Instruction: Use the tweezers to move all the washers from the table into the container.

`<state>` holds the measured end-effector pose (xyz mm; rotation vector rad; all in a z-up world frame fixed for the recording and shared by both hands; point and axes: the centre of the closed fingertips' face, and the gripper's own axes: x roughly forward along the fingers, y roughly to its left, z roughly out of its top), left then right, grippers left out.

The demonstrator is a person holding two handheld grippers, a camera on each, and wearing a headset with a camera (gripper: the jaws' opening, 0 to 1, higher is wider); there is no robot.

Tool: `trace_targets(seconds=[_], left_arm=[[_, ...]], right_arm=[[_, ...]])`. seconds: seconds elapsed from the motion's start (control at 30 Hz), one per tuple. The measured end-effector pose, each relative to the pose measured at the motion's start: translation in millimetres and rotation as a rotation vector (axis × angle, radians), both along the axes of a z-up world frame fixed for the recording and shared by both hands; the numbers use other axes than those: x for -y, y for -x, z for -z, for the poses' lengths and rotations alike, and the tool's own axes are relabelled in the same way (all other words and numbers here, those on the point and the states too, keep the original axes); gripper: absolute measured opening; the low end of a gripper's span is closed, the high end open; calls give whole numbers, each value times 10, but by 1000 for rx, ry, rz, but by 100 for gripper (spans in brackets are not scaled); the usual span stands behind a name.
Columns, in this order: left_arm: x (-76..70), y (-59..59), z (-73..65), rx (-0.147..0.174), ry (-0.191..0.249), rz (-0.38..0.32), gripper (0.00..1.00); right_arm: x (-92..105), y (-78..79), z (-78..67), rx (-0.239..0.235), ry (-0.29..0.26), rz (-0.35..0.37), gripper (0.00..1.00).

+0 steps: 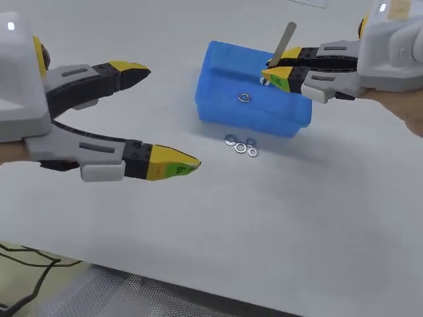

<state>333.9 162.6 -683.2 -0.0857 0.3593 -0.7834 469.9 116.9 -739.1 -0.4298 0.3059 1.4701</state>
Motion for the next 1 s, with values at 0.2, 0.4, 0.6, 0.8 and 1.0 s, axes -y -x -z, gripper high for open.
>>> trace_targets(seconds=[0.2,0.4,0.6,0.8,1.0], left_arm=[[-38,-5,6,-4,-2,-13,99],[-47,27,19,-11,4,-11,99],[-60,39,42,-21,12,-9,99],[-10,50,66,-30,14,6,99],[8,48,58,-30,17,6,99]], right_arm=[[-53,124,159,-19,25,-30,10],[-41,218,264,-4,67,-58,10],[-47,251,251,-6,70,-55,10],[-39,274,242,-5,61,-47,10],[-46,269,228,-18,50,-41,10]])
